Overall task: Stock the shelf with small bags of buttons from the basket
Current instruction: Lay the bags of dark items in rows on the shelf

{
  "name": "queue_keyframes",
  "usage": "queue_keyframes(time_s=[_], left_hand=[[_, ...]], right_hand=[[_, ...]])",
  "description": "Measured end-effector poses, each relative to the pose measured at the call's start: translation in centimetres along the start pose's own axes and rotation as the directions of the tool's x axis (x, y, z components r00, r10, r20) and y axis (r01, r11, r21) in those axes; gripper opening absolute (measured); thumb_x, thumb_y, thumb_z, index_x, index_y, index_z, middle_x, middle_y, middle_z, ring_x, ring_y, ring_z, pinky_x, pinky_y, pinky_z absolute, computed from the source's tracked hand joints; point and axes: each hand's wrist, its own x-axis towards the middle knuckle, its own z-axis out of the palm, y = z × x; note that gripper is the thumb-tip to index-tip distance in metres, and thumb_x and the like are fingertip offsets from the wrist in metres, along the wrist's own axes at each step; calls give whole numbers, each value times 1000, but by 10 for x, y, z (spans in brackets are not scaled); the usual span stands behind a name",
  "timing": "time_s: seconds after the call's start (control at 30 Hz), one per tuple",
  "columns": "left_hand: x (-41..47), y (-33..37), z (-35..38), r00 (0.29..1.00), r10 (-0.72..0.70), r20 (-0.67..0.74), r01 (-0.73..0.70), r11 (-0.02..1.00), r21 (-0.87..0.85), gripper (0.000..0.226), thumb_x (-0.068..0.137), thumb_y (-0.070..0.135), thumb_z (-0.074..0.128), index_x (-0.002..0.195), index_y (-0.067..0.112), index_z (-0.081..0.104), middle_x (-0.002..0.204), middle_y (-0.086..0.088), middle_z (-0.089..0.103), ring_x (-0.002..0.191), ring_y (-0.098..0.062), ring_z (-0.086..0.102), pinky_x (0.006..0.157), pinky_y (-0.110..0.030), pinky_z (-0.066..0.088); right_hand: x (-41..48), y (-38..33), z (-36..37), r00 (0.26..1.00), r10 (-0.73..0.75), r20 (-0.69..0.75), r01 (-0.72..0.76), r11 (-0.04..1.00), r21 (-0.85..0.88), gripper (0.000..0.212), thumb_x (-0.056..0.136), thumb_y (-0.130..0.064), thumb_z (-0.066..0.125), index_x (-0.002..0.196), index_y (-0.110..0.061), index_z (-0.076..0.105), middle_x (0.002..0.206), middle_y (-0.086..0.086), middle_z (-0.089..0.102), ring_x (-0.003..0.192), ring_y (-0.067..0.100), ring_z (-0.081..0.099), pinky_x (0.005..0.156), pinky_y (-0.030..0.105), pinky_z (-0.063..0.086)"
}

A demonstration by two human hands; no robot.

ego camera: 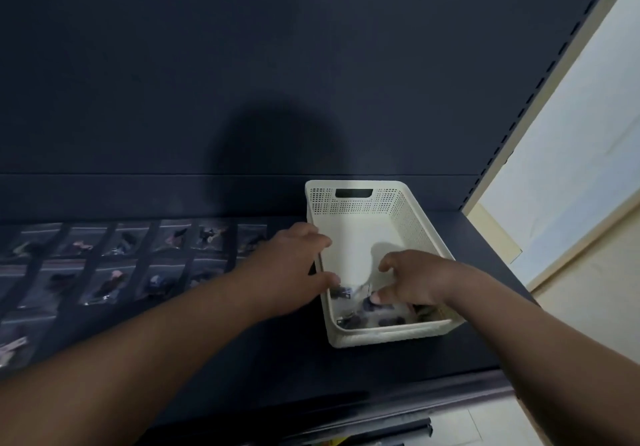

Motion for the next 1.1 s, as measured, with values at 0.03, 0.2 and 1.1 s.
queue_keyframes(time_s=[0.03,0.2,1.1], left_hand=[[0,1,0,1000,-8,-3,8,1000,-8,64,86,48,59,142,26,37,148,10,28,134,-11,31,105,-23,28],[2,3,3,999,-36,-17,36,999,-37,63,84,47,61,140,28,39,145,10,30,129,-8,35,102,-20,29],[-75,-55,-54,943,-291,160,250,306,-919,17,90,-1,54,100,10,61,79,-5,66,58,-8,63,62,-27,58]], right_hand=[[4,0,2,1000,-13,7,13,1000,13,61,75,-46,72,127,-27,48,124,-1,54,106,19,55,85,28,45],[16,0,5,986,-141,85,109,947,301,12,78,-8,70,85,-17,66,79,3,69,64,16,61,57,20,48],[-40,-159,-7,879,-442,-177,383,435,815,3,91,-10,56,89,-10,58,75,9,60,64,17,57,59,28,51]])
